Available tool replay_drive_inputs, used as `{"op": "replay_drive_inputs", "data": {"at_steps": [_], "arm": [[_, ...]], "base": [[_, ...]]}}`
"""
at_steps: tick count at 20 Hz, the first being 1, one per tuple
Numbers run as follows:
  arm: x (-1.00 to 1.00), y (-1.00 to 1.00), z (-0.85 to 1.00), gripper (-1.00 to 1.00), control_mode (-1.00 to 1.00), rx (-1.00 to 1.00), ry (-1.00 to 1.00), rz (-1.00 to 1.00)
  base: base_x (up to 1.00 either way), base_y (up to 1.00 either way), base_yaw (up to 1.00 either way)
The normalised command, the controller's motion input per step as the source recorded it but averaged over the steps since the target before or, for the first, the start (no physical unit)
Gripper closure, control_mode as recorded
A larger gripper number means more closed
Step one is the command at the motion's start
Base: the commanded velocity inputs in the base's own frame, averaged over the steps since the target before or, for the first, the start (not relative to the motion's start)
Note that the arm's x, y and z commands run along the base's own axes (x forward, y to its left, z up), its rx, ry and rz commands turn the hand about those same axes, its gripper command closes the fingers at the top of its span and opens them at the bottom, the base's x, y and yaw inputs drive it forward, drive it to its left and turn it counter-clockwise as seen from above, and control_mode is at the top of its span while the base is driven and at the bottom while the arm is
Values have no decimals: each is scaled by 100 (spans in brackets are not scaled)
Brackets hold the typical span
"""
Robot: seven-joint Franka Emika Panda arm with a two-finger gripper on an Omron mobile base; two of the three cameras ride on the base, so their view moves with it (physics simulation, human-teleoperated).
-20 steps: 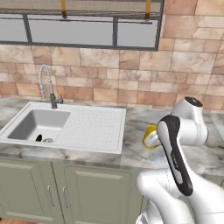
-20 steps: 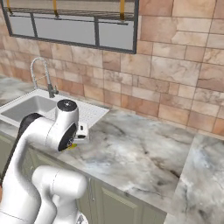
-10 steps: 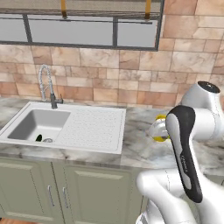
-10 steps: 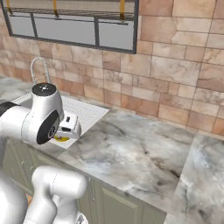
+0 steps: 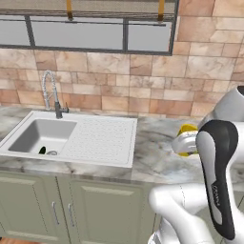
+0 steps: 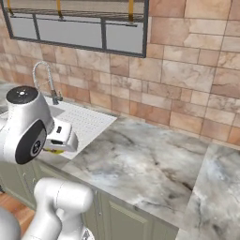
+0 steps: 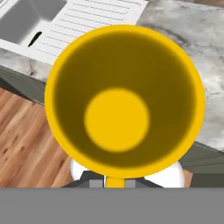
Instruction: Clear the mugs and bowl far away from the sink.
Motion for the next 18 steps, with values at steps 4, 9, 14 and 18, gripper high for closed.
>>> {"op": "replay_drive_inputs", "data": {"at_steps": [4,9,14,18], "arm": [[0,0,0,100,100,0,0,0],[0,0,0,100,100,0,0,0],[0,0,0,100,100,0,0,0],[0,0,0,100,100,0,0,0]], "base": [[0,77,32],[2,67,76],[0,45,90],[0,62,84]]}}
